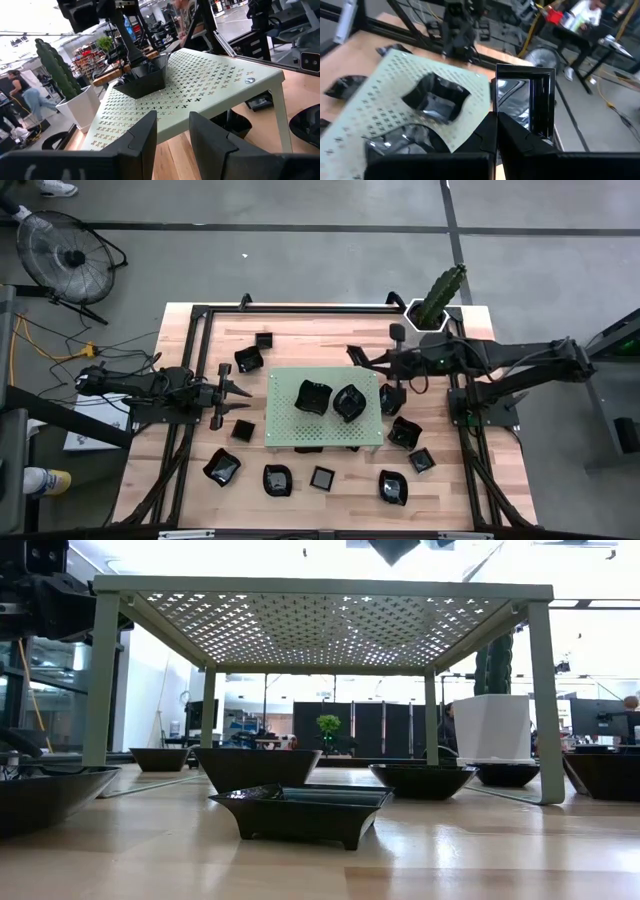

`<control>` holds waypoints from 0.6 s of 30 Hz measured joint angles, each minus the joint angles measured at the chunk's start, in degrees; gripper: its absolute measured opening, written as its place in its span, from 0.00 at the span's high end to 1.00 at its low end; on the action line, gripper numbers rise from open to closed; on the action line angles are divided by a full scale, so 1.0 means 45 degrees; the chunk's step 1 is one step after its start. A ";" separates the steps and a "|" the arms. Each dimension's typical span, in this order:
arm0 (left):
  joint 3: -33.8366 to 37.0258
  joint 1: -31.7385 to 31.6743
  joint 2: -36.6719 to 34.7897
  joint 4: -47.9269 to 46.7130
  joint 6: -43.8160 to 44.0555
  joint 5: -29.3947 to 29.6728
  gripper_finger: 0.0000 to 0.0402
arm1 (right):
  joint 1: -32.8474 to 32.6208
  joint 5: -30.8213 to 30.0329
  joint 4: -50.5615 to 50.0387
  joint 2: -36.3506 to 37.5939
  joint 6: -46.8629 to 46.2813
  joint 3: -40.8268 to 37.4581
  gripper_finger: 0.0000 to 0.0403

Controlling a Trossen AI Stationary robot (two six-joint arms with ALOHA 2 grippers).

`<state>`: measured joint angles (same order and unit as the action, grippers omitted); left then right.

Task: Pick & Place Mini shaped plates
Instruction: Put the black square shaped plate on the shelf

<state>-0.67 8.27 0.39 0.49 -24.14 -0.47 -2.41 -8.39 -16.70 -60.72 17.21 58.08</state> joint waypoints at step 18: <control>0.0000 0.0000 -0.0001 0.0000 0.0000 0.0001 0.72 | -0.0418 0.1749 0.3047 -0.1940 0.4658 0.0005 1.00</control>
<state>-0.67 8.27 0.38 0.49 -24.14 -0.47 -4.29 -0.52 -2.99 -69.45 38.17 58.11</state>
